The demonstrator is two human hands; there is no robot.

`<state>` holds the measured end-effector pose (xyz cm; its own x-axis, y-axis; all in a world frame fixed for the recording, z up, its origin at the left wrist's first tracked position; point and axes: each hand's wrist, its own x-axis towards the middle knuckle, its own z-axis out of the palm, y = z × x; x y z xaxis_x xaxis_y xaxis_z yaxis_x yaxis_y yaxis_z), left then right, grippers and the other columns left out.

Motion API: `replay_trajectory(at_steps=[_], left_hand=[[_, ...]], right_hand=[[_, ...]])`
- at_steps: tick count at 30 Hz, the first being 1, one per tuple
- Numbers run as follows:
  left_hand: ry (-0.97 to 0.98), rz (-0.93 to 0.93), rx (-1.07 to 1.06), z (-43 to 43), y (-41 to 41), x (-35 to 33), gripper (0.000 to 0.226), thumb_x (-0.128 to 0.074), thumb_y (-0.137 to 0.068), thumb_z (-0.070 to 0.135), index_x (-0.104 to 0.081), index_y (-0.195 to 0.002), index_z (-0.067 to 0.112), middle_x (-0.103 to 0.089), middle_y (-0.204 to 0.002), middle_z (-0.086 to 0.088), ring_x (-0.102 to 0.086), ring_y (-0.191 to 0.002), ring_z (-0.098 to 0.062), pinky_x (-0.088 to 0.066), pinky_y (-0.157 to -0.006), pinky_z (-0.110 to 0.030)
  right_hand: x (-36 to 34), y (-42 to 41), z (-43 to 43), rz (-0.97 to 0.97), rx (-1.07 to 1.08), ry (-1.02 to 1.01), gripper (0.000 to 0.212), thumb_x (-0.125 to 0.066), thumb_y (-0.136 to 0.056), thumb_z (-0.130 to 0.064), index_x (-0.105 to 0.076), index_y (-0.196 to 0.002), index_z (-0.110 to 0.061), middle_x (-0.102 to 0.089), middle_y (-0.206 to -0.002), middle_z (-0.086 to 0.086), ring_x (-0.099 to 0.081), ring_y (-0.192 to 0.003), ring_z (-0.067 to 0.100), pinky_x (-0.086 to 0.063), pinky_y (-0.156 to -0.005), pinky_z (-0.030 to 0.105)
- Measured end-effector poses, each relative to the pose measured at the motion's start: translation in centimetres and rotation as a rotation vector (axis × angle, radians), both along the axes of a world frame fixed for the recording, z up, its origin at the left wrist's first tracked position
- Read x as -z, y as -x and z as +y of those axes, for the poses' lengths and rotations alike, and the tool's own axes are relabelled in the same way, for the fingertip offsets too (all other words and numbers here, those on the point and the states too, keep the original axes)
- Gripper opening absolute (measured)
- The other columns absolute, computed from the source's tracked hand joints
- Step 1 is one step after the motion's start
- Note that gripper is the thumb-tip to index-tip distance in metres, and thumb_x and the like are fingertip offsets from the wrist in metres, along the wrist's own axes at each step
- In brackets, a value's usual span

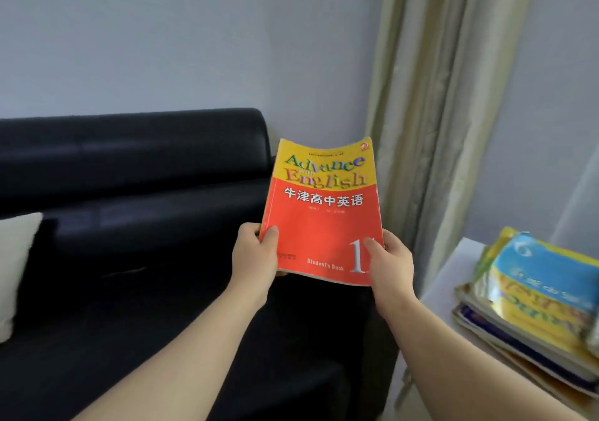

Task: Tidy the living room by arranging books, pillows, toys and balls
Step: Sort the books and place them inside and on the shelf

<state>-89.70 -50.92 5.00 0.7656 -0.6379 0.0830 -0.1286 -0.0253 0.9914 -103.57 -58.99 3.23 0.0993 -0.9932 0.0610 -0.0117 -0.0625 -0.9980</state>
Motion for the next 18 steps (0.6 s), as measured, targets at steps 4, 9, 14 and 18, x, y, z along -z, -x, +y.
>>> replay_trajectory(at_steps=[4, 9, 14, 18], left_hand=[[0.030, 0.047, 0.152, -3.5, 4.1, -2.3, 0.012, -0.044, -0.099, 0.025, -0.045, -0.103, 0.014, -0.058, -0.092, -0.003, -0.060, -0.074, -0.014, -0.045, -0.050, -0.023], [0.043, 0.075, 0.332, -6.5, 10.2, -4.2, 0.014, -0.045, -0.098, 0.026, -0.045, -0.105, 0.013, -0.058, -0.091, -0.004, -0.060, -0.075, -0.015, -0.049, -0.055, -0.026], [0.109, 0.110, 0.556, -9.6, 17.4, -6.0, 0.013, -0.043, -0.099, 0.021, -0.044, -0.109, 0.014, -0.058, -0.093, -0.003, -0.058, -0.077, -0.014, -0.050, -0.054, -0.024], [0.120, 0.003, 0.622, -12.5, 22.3, -5.7, 0.017, -0.043, -0.098, 0.014, -0.041, -0.114, 0.018, -0.057, -0.118, -0.010, -0.058, -0.084, -0.016, -0.051, -0.066, -0.028]], right_hand=[[-2.5, 5.1, -0.7, 0.098, 0.156, 0.094, 0.017, -0.046, -0.093, -0.021, -0.063, -0.096, -0.026, -0.069, -0.091, -0.006, -0.066, -0.087, 0.017, -0.054, -0.081, 0.036], [-5.0, 12.3, -1.0, 0.222, 0.367, 0.180, 0.016, -0.046, -0.093, -0.020, -0.060, -0.086, -0.019, -0.065, -0.083, -0.001, -0.062, -0.079, 0.019, -0.048, -0.068, 0.032], [-6.8, 19.9, -0.9, 0.354, 0.593, 0.205, 0.013, -0.044, -0.096, -0.023, -0.055, -0.090, -0.020, -0.064, -0.088, 0.001, -0.059, -0.077, 0.020, -0.046, -0.060, 0.028], [-5.9, 24.9, -2.5, 0.461, 0.722, 0.152, 0.026, -0.046, -0.095, -0.024, -0.060, -0.115, -0.015, -0.066, -0.106, 0.008, -0.058, -0.088, 0.025, -0.044, -0.073, 0.032]])
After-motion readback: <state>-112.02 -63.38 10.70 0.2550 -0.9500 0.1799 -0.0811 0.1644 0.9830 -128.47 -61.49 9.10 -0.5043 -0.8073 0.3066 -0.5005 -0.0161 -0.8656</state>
